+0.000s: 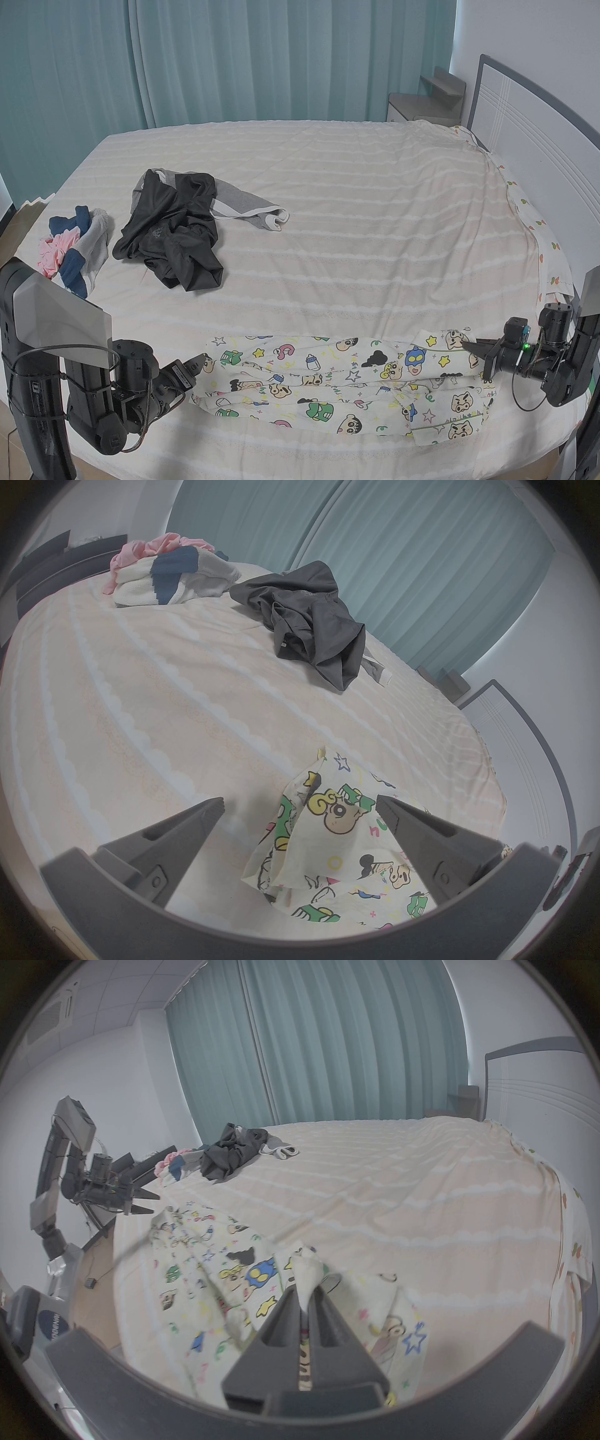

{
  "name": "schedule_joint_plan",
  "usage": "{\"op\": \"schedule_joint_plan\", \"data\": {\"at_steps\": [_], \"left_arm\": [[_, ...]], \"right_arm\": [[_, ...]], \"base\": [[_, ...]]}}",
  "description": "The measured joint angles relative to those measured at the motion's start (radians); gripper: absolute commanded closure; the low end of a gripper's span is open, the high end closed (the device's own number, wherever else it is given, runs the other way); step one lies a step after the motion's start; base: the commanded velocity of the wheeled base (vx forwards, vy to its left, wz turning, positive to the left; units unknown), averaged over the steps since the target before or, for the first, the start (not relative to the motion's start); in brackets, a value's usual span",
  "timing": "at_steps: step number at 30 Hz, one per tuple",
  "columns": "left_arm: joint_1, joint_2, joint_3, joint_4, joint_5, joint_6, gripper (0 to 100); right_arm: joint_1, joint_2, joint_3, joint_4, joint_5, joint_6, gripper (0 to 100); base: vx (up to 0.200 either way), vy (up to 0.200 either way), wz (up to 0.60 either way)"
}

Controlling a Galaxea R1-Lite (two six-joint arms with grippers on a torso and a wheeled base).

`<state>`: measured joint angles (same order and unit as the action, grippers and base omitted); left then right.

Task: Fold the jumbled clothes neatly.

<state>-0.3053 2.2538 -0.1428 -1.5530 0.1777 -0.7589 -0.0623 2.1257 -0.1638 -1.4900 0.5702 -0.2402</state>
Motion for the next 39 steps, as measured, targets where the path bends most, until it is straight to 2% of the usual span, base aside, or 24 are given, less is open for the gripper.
{"op": "schedule_joint_plan", "data": {"at_steps": [4,9,16,17,21,30,39], "left_arm": [[0.000,0.000,0.000,0.000,0.000,0.000,0],[0.000,0.000,0.000,0.000,0.000,0.000,0],[0.000,0.001,-0.001,0.000,0.000,0.000,0],[0.000,0.001,-0.001,0.000,0.000,0.000,0],[0.000,0.001,-0.001,0.000,0.000,0.000,0],[0.000,-0.006,-0.001,0.000,0.000,0.000,0],[0.000,-0.040,-0.001,0.000,-0.041,-0.035,0]], "right_arm": [[0.012,0.049,-0.090,0.012,-0.047,0.000,100],[0.031,0.087,-0.190,0.138,-0.092,0.000,100],[0.046,0.118,-0.299,0.242,-0.144,0.000,100],[0.047,0.121,-0.307,0.252,-0.149,0.000,0],[0.049,0.131,-0.337,0.300,-0.188,0.000,0],[0.023,0.120,-0.349,0.281,-0.238,0.007,0],[-0.033,-0.036,-0.208,0.230,-0.274,0.026,0]], "base": [[0.000,0.000,0.00],[0.000,0.000,0.00],[0.000,0.000,0.00],[0.000,0.000,0.00],[0.000,0.000,0.00],[0.000,0.000,0.00],[0.000,0.000,0.00]]}}
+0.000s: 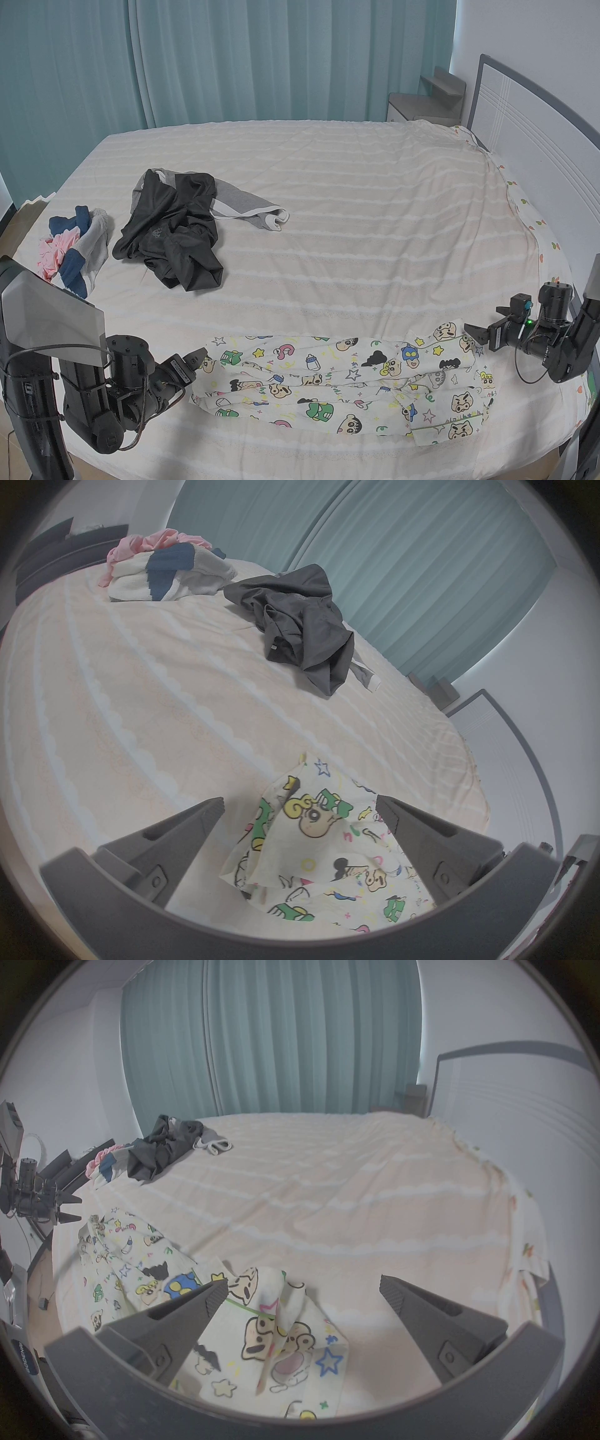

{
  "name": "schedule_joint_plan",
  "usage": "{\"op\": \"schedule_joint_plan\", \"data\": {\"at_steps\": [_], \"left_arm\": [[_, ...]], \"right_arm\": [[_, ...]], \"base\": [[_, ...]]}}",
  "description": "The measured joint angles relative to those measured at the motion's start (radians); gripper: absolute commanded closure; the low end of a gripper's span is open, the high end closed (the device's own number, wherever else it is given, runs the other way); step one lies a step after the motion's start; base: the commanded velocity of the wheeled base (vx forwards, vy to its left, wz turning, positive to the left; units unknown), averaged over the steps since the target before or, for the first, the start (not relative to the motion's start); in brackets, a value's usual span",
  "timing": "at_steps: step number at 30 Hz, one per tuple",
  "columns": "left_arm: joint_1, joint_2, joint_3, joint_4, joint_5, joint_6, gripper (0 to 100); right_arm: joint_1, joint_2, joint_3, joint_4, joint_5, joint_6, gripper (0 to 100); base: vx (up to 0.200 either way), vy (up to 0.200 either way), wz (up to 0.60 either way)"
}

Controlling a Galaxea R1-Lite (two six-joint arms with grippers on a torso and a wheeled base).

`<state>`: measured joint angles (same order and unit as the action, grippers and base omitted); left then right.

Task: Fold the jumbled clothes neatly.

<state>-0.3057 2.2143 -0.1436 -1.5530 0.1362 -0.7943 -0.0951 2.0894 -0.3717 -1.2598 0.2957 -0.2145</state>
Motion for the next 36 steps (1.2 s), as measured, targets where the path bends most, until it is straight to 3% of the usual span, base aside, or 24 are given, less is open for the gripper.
{"op": "schedule_joint_plan", "data": {"at_steps": [13,16,21,27,31,36], "left_arm": [[-0.002,-0.042,-0.043,0.027,-0.039,0.009,0],[0.002,-0.042,-0.100,0.142,-0.051,0.009,0],[0.010,-0.050,-0.226,0.465,-0.102,-0.016,0],[0.030,-0.060,-0.453,0.812,-0.170,-0.102,0],[0.046,-0.060,-0.580,0.918,-0.214,-0.173,0],[0.058,-0.056,-0.637,0.938,-0.229,-0.190,0]], "right_arm": [[-0.063,-0.487,0.270,-0.073,-0.132,0.027,0],[-0.085,-0.572,0.307,-0.077,-0.141,0.066,0],[-0.106,-0.663,0.335,-0.077,-0.146,0.124,0],[-0.118,-0.734,0.348,-0.076,-0.148,0.162,0],[-0.120,-0.769,0.353,-0.072,-0.147,0.178,0],[-0.120,-0.794,0.354,-0.071,-0.147,0.183,0]], "base": [[0.000,0.000,0.00],[0.000,0.000,0.00],[0.000,0.000,0.00],[0.000,0.000,0.00],[0.000,0.000,0.00],[0.000,0.000,0.00]]}}
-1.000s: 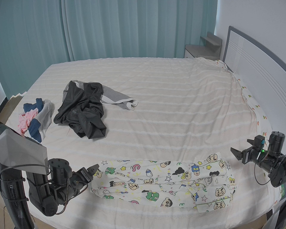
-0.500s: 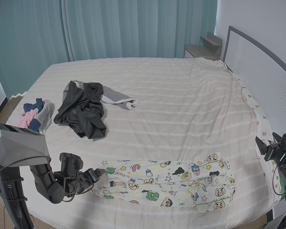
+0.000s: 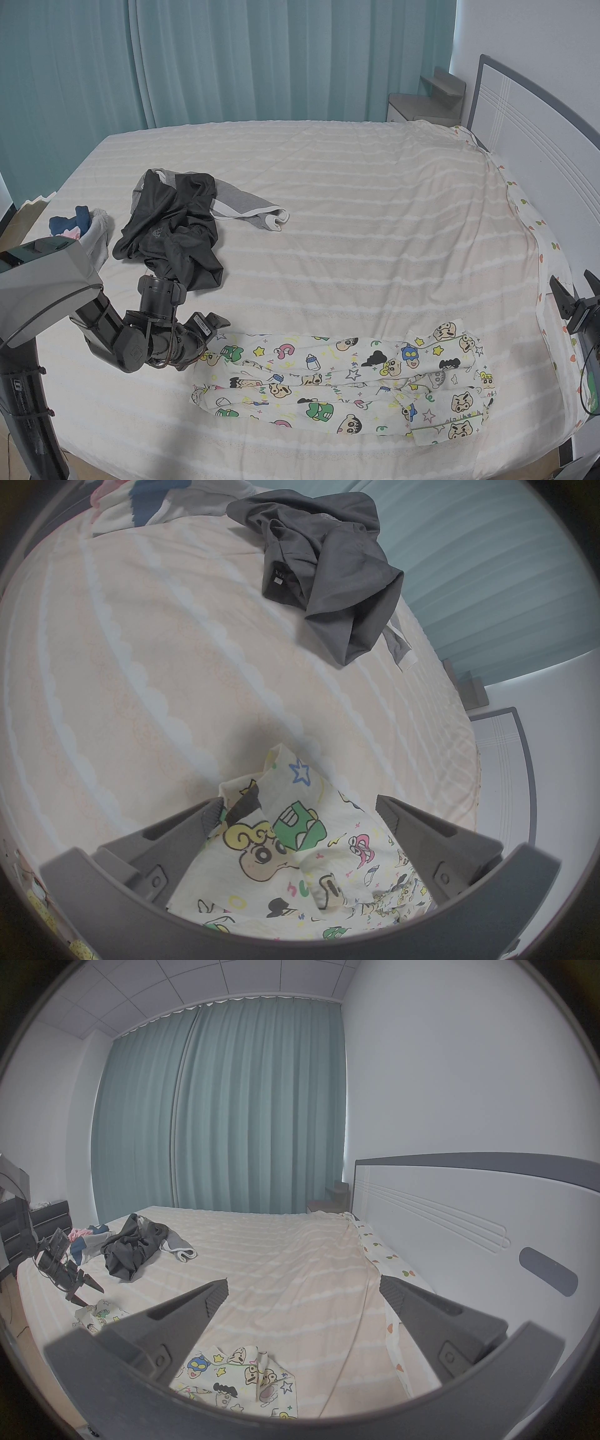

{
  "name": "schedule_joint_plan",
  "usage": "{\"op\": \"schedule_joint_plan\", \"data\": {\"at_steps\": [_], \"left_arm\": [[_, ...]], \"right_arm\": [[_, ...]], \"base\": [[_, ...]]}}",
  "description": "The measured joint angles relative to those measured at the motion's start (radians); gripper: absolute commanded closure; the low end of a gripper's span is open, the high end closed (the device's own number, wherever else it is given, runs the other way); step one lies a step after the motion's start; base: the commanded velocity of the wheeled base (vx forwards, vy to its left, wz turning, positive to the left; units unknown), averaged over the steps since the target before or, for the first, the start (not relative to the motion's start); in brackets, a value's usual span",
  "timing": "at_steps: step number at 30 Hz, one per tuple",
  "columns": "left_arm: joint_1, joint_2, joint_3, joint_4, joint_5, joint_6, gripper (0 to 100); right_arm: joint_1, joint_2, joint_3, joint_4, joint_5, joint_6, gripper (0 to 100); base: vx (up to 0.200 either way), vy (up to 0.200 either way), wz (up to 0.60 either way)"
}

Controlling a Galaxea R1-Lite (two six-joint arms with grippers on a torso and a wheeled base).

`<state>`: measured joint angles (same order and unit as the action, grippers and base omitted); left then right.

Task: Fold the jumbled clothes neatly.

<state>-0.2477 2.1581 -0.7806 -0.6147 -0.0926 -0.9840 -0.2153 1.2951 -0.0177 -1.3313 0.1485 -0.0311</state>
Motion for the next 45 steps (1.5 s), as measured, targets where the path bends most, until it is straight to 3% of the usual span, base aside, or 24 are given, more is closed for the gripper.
{"op": "schedule_joint_plan", "data": {"at_steps": [10,23,30,45], "left_arm": [[0.005,0.039,-0.019,-0.039,0.010,0.015,0],[0.060,0.057,0.013,-0.188,0.002,0.032,0],[0.073,0.024,0.070,-0.203,-0.111,0.034,0],[0.053,0.071,0.059,-0.273,-0.109,0.040,0]], "right_arm": [[0.012,-0.016,0.000,0.000,-0.001,0.000,0],[0.013,-0.017,0.000,0.001,-0.001,-0.001,0],[0.013,-0.017,0.000,0.024,-0.001,-0.002,0],[0.013,-0.037,0.000,0.055,0.001,-0.031,0]], "base": [[0.000,0.000,0.00],[0.000,0.000,0.00],[0.000,0.000,0.00],[0.000,0.000,0.00]]}}
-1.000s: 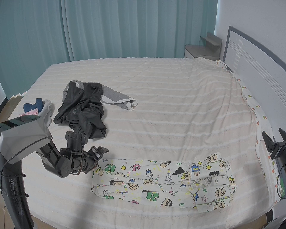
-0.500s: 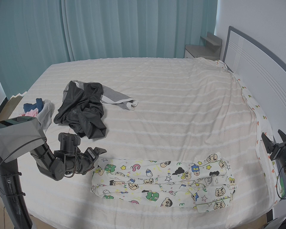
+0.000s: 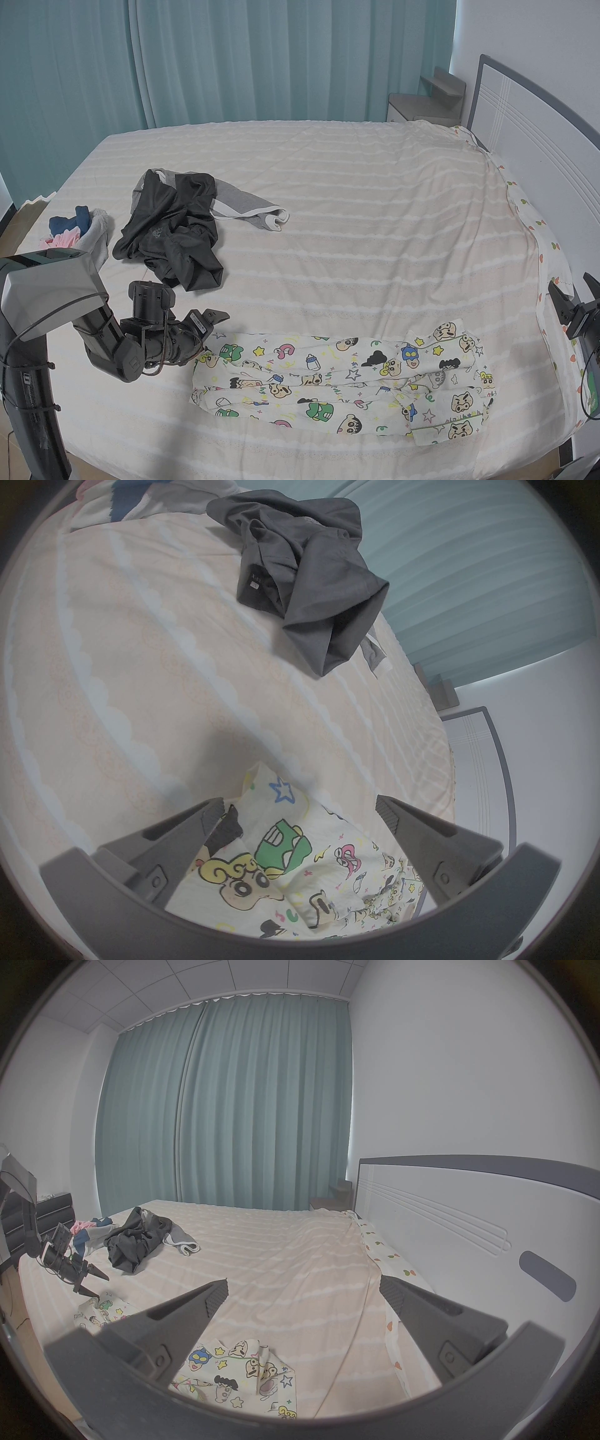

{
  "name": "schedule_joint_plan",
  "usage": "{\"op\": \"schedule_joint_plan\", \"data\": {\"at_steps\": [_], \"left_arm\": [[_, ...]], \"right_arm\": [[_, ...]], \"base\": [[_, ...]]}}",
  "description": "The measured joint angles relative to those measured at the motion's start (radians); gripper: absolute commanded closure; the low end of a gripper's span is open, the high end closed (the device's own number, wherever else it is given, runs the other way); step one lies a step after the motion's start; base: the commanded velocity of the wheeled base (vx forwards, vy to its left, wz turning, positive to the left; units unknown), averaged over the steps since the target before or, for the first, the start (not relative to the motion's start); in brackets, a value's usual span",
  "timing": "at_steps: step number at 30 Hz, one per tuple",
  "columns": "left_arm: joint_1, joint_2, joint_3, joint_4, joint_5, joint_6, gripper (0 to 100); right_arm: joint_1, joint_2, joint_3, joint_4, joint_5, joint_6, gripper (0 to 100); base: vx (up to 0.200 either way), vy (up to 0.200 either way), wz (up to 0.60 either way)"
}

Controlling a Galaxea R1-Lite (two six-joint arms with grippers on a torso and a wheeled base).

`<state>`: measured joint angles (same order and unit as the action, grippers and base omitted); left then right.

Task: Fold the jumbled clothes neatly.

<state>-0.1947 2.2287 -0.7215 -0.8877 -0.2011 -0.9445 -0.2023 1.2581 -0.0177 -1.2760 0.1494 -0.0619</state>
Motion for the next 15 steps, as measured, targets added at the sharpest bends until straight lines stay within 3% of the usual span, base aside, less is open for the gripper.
{"op": "schedule_joint_plan", "data": {"at_steps": [10,11,15], "left_arm": [[-0.028,0.032,-0.034,-0.002,0.006,0.000,0],[-0.032,0.035,-0.037,-0.002,0.013,0.000,100],[-0.044,0.049,-0.045,-0.002,0.036,0.003,100]], "right_arm": [[0.000,-0.002,0.000,0.000,0.001,0.001,0],[0.000,-0.002,0.000,0.000,0.001,0.001,0],[0.000,-0.002,0.000,0.000,0.001,0.001,0]], "base": [[0.000,0.000,0.00],[0.000,0.000,0.00],[0.000,0.000,0.00]]}}
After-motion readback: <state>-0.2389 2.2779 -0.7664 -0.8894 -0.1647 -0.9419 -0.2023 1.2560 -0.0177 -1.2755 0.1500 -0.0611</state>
